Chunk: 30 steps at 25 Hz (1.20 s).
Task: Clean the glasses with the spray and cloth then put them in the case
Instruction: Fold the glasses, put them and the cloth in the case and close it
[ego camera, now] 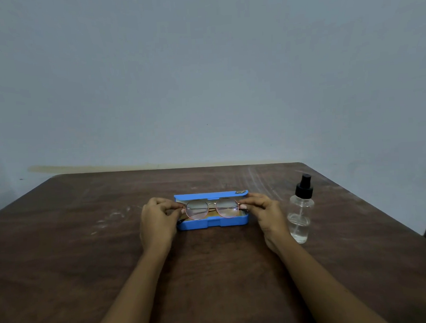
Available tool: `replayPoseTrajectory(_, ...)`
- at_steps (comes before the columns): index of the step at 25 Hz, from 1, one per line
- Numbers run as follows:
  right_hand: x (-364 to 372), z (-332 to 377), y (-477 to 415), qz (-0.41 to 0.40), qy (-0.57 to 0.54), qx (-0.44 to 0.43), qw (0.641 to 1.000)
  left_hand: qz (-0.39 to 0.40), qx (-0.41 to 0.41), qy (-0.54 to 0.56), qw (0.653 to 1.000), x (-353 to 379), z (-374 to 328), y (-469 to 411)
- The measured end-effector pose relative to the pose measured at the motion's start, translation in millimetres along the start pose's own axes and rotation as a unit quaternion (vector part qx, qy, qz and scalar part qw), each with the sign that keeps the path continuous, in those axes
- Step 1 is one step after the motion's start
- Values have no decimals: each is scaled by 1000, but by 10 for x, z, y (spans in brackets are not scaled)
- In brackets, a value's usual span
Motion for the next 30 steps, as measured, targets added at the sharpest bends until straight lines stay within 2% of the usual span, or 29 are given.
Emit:
replayPoseTrajectory(6,-9,-46,-87,-7,6,7,1000,8,-16,-7,1000,27,-6,-58)
replayPoseTrajectory(12,9,-59,-134,36,-15,45,998,1,-27,-25,999,58,-13,-88)
replayPoseTrajectory(15,0,-31,-131,63,-14,70,995,-1,-43,-15,999,67,-6,-96)
replayPoseTrajectory(23,25,-32,-117,59,-5,69,996,-25,-89,58,994,49,-24,-61)
replayPoseTrajectory(27,36,-30,-101,50,37,61,996,-53,-67,10,996,20,-84,-5)
replayPoseTrajectory(30,42,52,-43,51,140,26,989,-55,-57,-25,997,27,-82,3)
Point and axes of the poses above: each hand's wrist, its own y-axis away from the middle knuckle, its own x-axis out of the palm, z = x × y, the point moved 3 cm from there along -y, towards the middle knuckle, and after that the axes turned 6 degrees about -y, right-handed, at the moved point
